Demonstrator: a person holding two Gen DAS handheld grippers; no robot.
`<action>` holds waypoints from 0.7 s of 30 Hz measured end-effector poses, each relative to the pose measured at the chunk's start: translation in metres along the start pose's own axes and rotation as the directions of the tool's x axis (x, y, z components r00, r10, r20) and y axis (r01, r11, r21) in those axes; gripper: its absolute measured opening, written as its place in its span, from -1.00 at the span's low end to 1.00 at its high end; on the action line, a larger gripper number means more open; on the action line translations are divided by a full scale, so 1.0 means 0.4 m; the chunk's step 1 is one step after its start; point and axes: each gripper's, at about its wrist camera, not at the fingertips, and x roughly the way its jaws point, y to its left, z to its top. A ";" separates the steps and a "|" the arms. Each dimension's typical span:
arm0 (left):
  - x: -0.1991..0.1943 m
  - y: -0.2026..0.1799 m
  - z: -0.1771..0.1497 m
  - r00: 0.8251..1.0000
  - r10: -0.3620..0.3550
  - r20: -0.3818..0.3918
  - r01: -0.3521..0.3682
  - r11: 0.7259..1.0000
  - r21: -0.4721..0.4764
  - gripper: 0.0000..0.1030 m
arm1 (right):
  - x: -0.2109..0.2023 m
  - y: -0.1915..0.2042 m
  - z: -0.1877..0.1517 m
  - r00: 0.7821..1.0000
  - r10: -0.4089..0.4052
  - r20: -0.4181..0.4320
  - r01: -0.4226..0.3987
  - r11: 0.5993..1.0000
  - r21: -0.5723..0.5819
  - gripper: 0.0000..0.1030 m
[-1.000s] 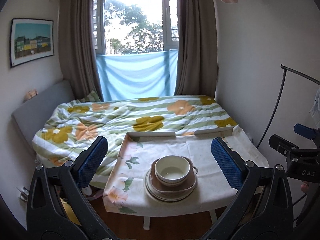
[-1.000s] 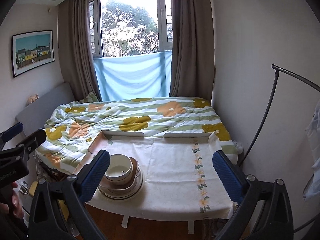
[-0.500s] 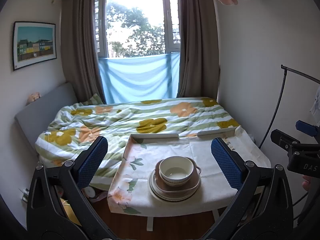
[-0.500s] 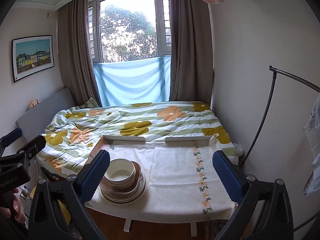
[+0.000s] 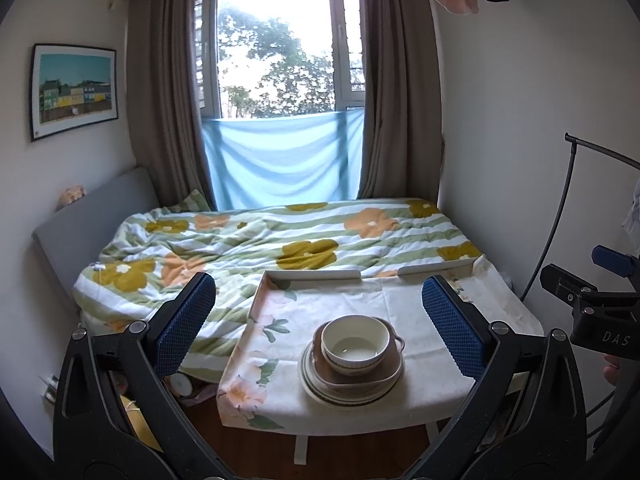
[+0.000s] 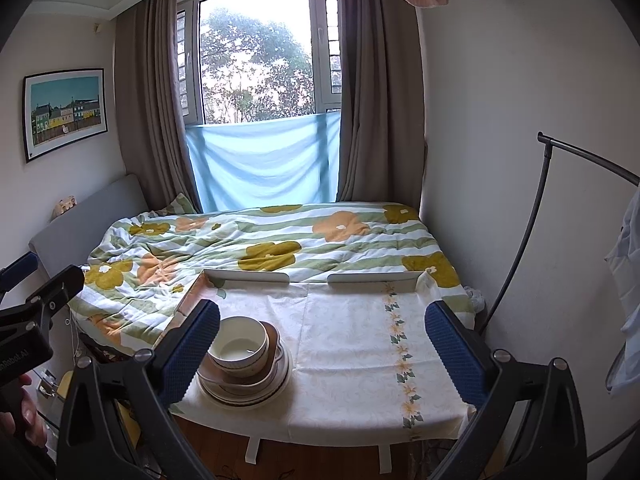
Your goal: Organize plates and bowls
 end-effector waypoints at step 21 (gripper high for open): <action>0.012 -0.001 -0.007 1.000 0.004 -0.006 -0.004 1.000 -0.001 0.99 | 0.019 -0.008 -0.007 1.000 -0.003 -0.007 0.003 1.000 -0.002 0.98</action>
